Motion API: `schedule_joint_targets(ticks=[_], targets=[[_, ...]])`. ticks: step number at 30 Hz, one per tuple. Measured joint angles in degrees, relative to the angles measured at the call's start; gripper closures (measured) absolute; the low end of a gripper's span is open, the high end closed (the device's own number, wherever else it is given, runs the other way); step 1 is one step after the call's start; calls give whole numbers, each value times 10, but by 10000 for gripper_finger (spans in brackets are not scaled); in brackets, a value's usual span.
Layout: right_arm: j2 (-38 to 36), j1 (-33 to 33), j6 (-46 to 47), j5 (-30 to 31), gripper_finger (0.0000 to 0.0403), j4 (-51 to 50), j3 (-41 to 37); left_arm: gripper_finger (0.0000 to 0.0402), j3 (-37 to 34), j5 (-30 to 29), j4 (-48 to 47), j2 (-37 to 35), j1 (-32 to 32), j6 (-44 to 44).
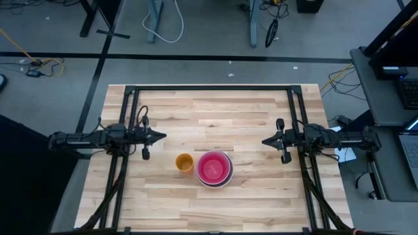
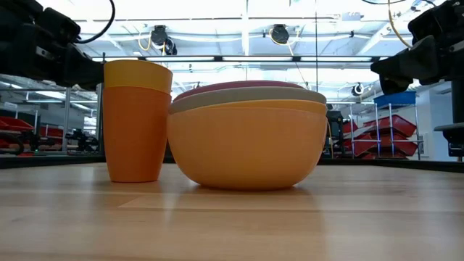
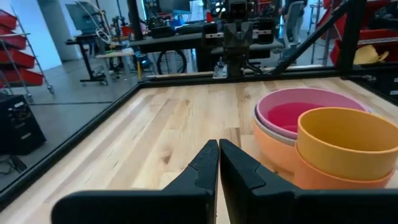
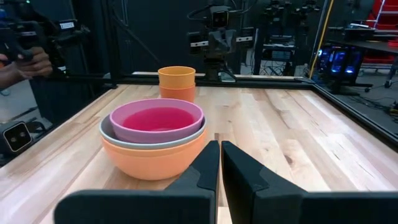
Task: Nest bowls inside each other
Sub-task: Return to Home Position
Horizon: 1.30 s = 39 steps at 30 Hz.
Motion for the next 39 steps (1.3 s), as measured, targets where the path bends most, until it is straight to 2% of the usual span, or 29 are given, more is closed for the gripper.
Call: schedule_joint_targets(ticks=[5, 39], targets=[[0, 0, 1, 0, 403, 0, 0, 402, 1, -22, 2, 0, 15, 5], [0, 0, 2, 1, 403, 1, 0, 402, 1, -6, -1, 2, 12, -67]])
